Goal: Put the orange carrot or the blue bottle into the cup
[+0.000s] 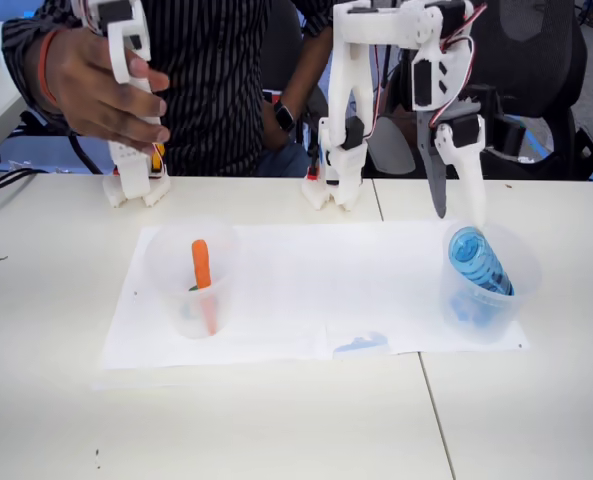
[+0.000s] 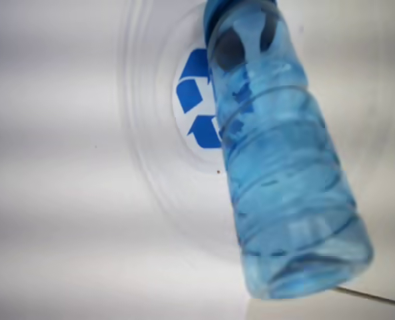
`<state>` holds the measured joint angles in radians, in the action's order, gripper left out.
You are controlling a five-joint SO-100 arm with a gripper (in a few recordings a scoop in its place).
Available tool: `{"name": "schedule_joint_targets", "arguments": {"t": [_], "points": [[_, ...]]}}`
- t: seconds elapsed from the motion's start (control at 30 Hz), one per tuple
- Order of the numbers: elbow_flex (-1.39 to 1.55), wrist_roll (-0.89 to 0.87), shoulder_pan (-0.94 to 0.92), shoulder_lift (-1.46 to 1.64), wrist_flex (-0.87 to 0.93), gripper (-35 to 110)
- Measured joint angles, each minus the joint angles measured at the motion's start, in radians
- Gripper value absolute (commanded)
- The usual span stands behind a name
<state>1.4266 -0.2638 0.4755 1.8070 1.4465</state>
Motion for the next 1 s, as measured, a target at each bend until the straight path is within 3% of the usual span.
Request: {"name": "schedule_joint_targets", "arguments": {"t": [0.33,0.77,1.0], "points": [[0.040,0.156,-0.199,0.298,0.002,43],[0.555,0.258,-0.350,0.894,-0.009,43],[0.761,0.258,-0.551,1.164,-0.127,43]]}}
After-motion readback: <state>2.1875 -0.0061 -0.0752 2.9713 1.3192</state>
